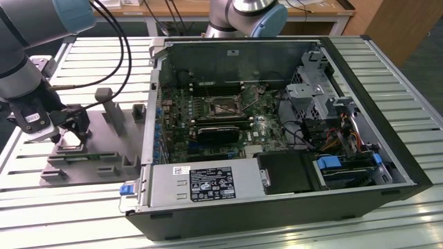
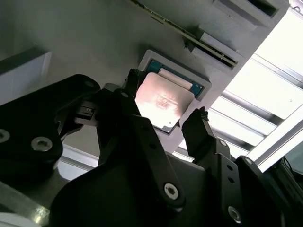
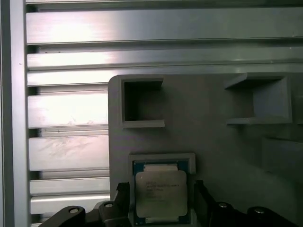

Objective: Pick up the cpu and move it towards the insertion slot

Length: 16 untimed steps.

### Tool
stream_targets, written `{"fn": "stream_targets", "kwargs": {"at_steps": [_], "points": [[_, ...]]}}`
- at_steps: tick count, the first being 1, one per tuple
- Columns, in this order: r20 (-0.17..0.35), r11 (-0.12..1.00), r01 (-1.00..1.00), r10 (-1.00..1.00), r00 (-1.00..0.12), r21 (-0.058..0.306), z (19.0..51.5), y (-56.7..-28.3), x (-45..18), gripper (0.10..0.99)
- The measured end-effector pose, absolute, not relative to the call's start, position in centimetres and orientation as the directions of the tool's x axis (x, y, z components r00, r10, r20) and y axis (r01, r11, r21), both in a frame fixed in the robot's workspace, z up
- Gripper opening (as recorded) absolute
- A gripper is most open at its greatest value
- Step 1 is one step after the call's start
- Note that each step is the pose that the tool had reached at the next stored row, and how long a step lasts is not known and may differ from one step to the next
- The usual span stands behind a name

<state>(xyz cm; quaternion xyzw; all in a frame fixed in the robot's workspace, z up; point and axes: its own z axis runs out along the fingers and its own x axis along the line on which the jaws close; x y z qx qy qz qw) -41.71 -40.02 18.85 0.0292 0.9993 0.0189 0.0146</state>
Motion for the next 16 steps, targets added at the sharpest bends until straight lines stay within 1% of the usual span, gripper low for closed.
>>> {"fn": "stream_targets", "kwargs": {"at_steps": [5, 14, 16], "points": [[-0.033, 0.997, 0.057, 0.059, -0.998, 0.057, 18.29, -40.01, -41.79, 0.647], [-0.033, 0.997, 0.057, 0.059, -0.998, 0.057, 18.24, -40.01, -41.84, 0.647], [-0.033, 0.997, 0.057, 0.059, -0.998, 0.057, 18.24, -40.01, -41.85, 0.631]]}}
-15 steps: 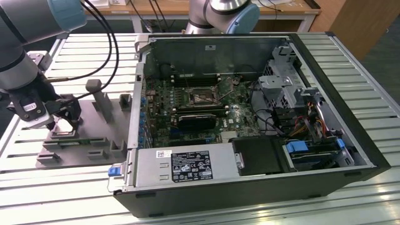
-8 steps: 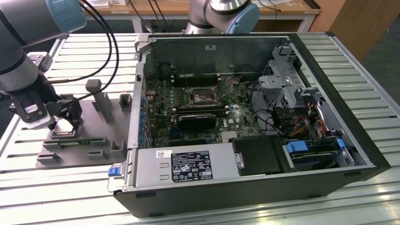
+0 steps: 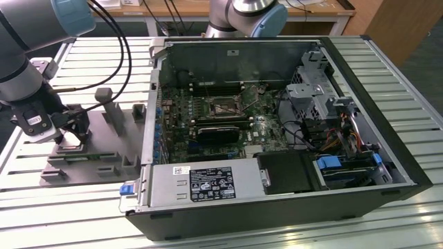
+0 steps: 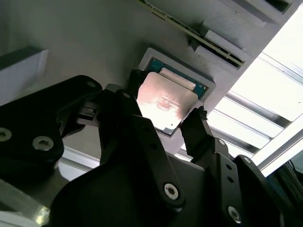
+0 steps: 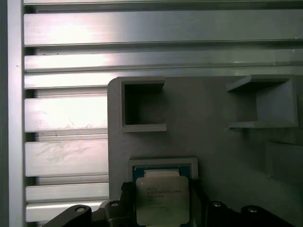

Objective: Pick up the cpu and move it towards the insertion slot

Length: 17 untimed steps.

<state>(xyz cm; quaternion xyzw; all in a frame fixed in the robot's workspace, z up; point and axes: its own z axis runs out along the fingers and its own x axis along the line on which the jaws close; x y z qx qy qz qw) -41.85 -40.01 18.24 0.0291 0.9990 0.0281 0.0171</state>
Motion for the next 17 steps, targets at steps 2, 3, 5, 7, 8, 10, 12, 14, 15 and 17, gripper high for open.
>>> {"fn": "stream_targets", "kwargs": {"at_steps": [2, 3, 5, 7, 8, 10, 12, 14, 15, 17], "points": [[-0.032, 0.997, 0.057, 0.059, -0.998, 0.057, 18.2, -40.0, -41.9, 0.569], [-0.033, 0.997, 0.057, 0.059, -0.998, 0.057, 18.2, -40.0, -41.8, 0.541], [-0.033, 0.997, 0.057, 0.059, -0.998, 0.057, 18.2, -40.0, -41.9, 0.541], [-0.033, 0.997, 0.057, 0.059, -0.998, 0.057, 18.2, -40.0, -41.9, 0.541], [-0.033, 0.997, 0.057, 0.059, -0.998, 0.057, 18.2, -40.0, -41.9, 0.541], [-0.033, 0.997, 0.057, 0.059, -0.998, 0.057, 18.4, -40.0, -41.9, 0.541], [-0.032, 0.997, 0.057, 0.059, -0.998, 0.057, 18.7, -40.0, -41.9, 0.541], [-0.033, 0.997, 0.057, 0.059, -0.998, 0.057, 19.0, -40.0, -41.9, 0.541], [-0.033, 0.997, 0.057, 0.059, -0.998, 0.057, 19.1, -40.0, -41.9, 0.541], [-0.033, 0.997, 0.057, 0.059, -0.998, 0.057, 19.5, -40.0, -41.9, 0.541]]}}
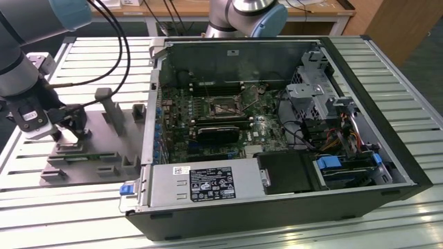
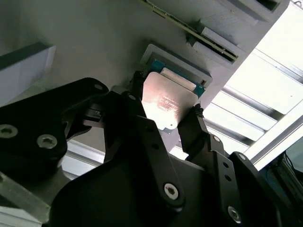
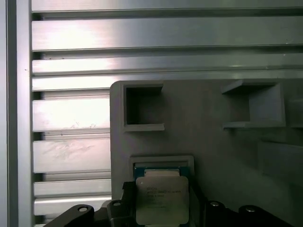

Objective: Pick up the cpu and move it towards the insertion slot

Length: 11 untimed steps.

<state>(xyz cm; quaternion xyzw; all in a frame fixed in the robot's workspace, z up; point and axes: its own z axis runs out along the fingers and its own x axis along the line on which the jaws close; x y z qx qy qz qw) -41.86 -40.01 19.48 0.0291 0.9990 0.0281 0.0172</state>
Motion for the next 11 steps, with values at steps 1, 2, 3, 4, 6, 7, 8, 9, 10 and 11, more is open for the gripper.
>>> {"fn": "stream_targets", "kwargs": {"at_steps": [1, 2, 3, 4, 6, 7, 8, 9, 10, 11], "points": [[-0.033, 0.997, 0.057, 0.059, -0.998, 0.057, 19.7, -40.0, -41.9, 0.541], [-0.033, 0.997, 0.057, 0.059, -0.998, 0.057, 19.8, -40.0, -41.9, 0.541], [-0.033, 0.997, 0.057, 0.059, -0.998, 0.057, 20.0, -40.0, -41.9, 0.541], [-0.033, 0.997, 0.057, 0.059, -0.998, 0.057, 20.2, -40.0, -41.9, 0.541], [-0.033, 0.997, 0.057, 0.059, -0.998, 0.057, 20.6, -40.0, -41.9, 0.541], [-0.033, 0.997, 0.057, 0.059, -0.998, 0.057, 20.9, -40.0, -41.9, 0.541], [-0.033, 0.997, 0.057, 0.059, -0.998, 0.057, 21.1, -40.0, -41.9, 0.541], [-0.033, 0.997, 0.057, 0.059, -0.998, 0.057, 21.4, -40.0, -41.9, 0.541], [-0.033, 0.997, 0.057, 0.059, -0.998, 0.057, 21.6, -40.0, -41.9, 0.541], [-0.033, 0.997, 0.057, 0.059, -0.998, 0.057, 21.8, -40.0, -41.9, 0.541]]}}
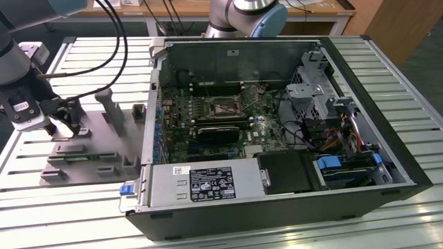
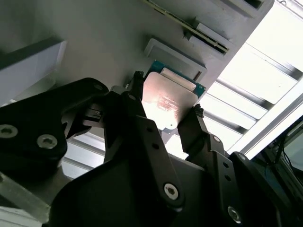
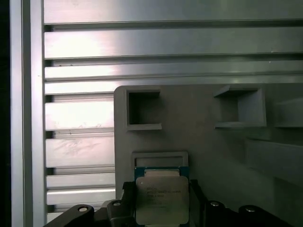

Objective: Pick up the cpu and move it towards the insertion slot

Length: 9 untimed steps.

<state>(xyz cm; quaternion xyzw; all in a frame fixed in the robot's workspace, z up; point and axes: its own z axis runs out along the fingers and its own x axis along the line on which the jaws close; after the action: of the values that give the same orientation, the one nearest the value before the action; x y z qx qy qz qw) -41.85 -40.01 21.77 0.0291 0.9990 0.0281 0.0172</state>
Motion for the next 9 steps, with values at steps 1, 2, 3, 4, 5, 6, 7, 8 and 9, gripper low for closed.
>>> {"fn": "stream_targets", "kwargs": {"at_steps": [1, 2, 3, 4, 5, 6, 7, 8, 9], "points": [[-0.033, 0.997, 0.057, 0.059, -0.998, 0.057, 22.0, -40.0, -41.9, 0.541], [-0.033, 0.997, 0.057, 0.059, -0.998, 0.057, 22.1, -40.0, -41.9, 0.541], [-0.033, 0.997, 0.057, 0.059, -0.998, 0.057, 22.3, -40.0, -41.9, 0.541], [-0.034, 0.997, 0.057, 0.059, -0.998, 0.057, 22.5, -40.0, -41.9, 0.541], [-0.034, 0.997, 0.057, 0.059, -0.998, 0.057, 22.7, -40.0, -41.9, 0.541], [-0.035, 0.997, 0.057, 0.059, -0.998, 0.057, 22.9, -40.0, -41.9, 0.541], [-0.036, 0.997, 0.057, 0.059, -0.998, 0.057, 23.1, -40.0, -41.9, 0.541], [-0.037, 0.997, 0.057, 0.059, -0.998, 0.057, 23.3, -40.0, -41.9, 0.541], [-0.037, 0.997, 0.057, 0.059, -0.998, 0.057, 23.5, -40.0, -41.9, 0.541]]}}
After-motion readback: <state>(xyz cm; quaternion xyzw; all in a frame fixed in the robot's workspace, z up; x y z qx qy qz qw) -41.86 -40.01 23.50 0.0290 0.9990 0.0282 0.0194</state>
